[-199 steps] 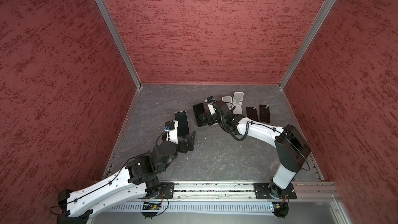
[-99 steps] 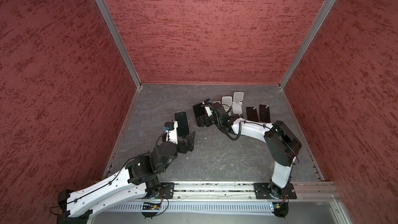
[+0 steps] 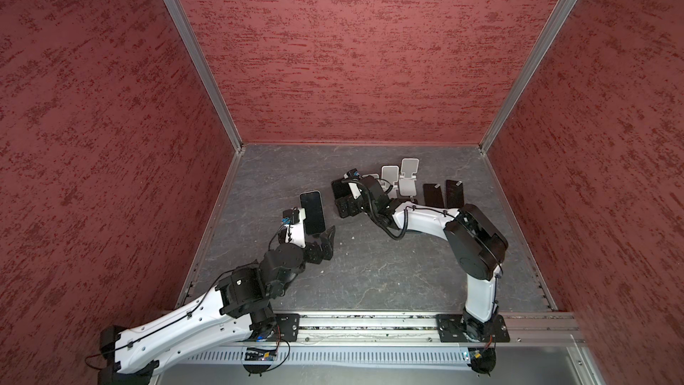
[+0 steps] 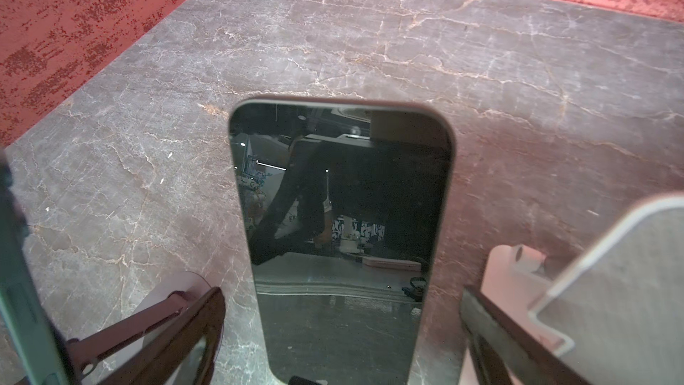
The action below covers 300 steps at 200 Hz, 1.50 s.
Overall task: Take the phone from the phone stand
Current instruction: 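Move the right gripper to the black phone standing on the grey stand, then close the right gripper on the top edge of the black phone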
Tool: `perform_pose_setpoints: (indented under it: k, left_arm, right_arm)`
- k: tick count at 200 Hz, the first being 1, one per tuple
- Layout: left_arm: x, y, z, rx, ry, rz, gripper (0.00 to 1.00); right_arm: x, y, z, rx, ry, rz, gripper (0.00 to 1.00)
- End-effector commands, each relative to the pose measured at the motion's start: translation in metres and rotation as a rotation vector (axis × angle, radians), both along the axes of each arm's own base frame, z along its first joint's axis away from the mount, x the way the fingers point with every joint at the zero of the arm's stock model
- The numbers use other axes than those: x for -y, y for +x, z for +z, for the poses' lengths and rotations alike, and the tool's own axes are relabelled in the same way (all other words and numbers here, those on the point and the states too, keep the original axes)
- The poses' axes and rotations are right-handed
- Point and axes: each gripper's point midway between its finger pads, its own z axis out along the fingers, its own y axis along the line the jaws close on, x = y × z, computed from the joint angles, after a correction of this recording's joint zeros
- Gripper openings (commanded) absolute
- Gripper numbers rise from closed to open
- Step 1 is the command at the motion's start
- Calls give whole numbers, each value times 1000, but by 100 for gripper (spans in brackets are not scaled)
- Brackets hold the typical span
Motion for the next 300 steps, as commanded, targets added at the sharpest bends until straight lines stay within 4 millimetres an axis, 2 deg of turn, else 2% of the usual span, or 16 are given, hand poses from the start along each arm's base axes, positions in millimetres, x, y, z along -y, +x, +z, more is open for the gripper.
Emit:
perform_pose_setpoints:
  k: [1,70,158,220,300]
  left_arm:
    - [-3,1,-5,-4,16,16,100]
    - [-1,2,-6,-9,18,12,100]
    - [0,2,-7,-11,27,4,100]
    - [3,4,-7,-16,36,0,100]
    - [7,7,-5,-14,37,-9,100]
  right_arm:
    - [-12,8,11,41,33,7,99]
    - [-11,17,1,39,20,-34,96]
    - [-14,14,-2,47,8,-28,81]
    - [-16,12,15,72,29,-13,74]
    - [-16,10,57,131,84,-1,73]
